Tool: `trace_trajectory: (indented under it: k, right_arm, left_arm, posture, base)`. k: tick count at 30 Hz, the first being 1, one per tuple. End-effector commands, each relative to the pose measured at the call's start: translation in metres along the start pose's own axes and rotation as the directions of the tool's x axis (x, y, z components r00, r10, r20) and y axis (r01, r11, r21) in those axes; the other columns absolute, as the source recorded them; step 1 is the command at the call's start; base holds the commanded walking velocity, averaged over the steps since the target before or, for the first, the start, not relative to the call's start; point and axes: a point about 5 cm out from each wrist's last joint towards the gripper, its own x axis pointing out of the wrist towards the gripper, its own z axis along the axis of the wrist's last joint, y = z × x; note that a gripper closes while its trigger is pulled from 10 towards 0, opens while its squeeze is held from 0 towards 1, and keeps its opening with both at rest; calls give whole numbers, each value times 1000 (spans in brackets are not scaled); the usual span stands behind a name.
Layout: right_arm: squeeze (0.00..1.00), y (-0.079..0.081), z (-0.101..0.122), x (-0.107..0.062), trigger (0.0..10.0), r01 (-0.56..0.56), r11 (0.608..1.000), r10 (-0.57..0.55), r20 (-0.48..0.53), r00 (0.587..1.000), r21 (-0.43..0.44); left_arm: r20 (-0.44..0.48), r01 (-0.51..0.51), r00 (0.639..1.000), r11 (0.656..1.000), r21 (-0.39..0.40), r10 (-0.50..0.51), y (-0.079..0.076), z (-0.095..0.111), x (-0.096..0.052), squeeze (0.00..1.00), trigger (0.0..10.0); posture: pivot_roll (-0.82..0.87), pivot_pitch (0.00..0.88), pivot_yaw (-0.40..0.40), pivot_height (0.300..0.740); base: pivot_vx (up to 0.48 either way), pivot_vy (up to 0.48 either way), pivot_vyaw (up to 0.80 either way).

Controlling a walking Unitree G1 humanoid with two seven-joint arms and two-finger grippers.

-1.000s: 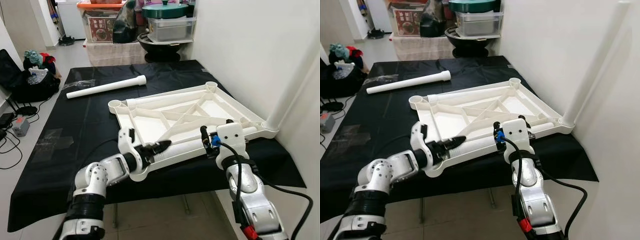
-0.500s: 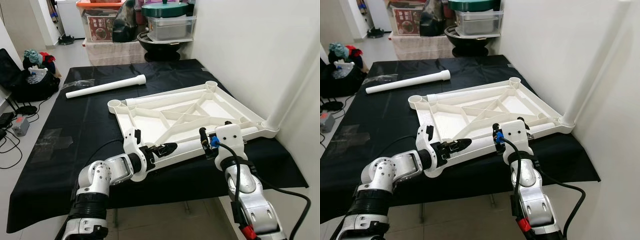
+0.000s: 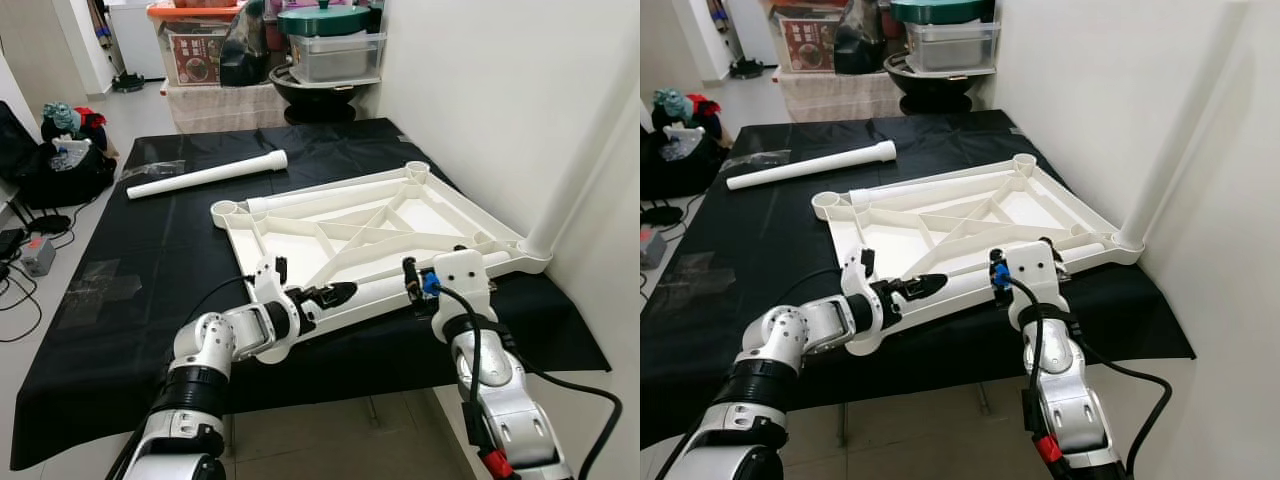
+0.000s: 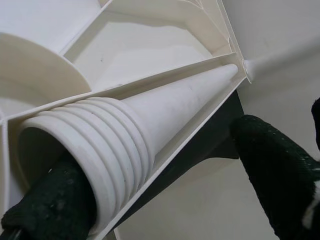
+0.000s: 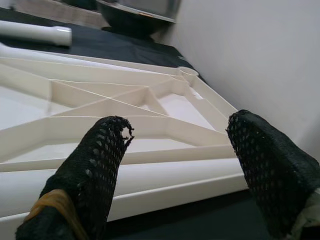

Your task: Building children table

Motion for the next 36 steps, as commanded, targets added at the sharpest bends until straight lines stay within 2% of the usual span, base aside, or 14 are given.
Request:
trace_trajectory:
  k: [1,8,17,20,24,27,29,33,34,36]
  right_arm:
    - [0,-1,-8,0,10000,18,1000,-19,-44,999,-3]
    - [0,-2,-10,0,10000,30,1000,-30,-53,998,-3]
    - [0,0,-12,1,10000,44,999,-41,-68,997,33]
    - [0,0,-13,1,10000,51,998,-48,-70,996,48]
    - [0,0,-13,2,10000,55,997,-51,-71,996,54]
    - [0,-1,-13,2,10000,59,996,-55,-72,996,61]
    - [0,-3,-14,3,10000,64,996,-59,-74,996,67]
    - [0,-4,-14,3,10000,66,995,-61,-74,995,69]
    - [0,-6,-10,3,10000,81,992,-75,-64,995,98]
    - [0,-7,-9,3,10000,87,990,-80,-60,995,112]
  left_arm:
    - [-25,17,1000,1000,-10,-17,0,-7,3,0,0]
    - [-31,44,999,999,-5,-44,1,-11,5,0,0]
    - [82,146,986,989,6,-146,-7,4,-8,0,0]
    - [166,199,966,980,21,-200,-15,18,-18,0,0]
    - [211,218,953,975,33,-220,-20,27,-23,0,0]
    - [266,256,927,964,66,-265,-29,37,-30,0,0]
    - [320,297,895,950,93,-311,-37,46,-37,0,0]
    - [338,311,883,945,101,-326,-39,48,-40,0,0]
    - [372,340,854,931,131,-364,-42,53,-46,0,0]
    - [379,345,847,928,143,-373,-43,54,-48,0,0]
  posture:
    - [-52,0,9,740]
    - [-49,0,7,740]
    - [-39,0,2,740]
    - [-29,0,-1,740]
    - [-30,0,-3,740]
    - [-33,0,-10,740]
    - [-40,0,-12,740]
    - [-40,0,-12,740]
    - [-73,0,7,740]
    - [-76,0,9,740]
  base:
    - [0,0,0]
    - [0,0,0]
    - [0,0,0]
    - [0,0,0]
    - [0,0,0]
    - [0,0,0]
    - [0,0,0]
    - [0,0,0]
    - [0,0,0]
    - [0,0,0]
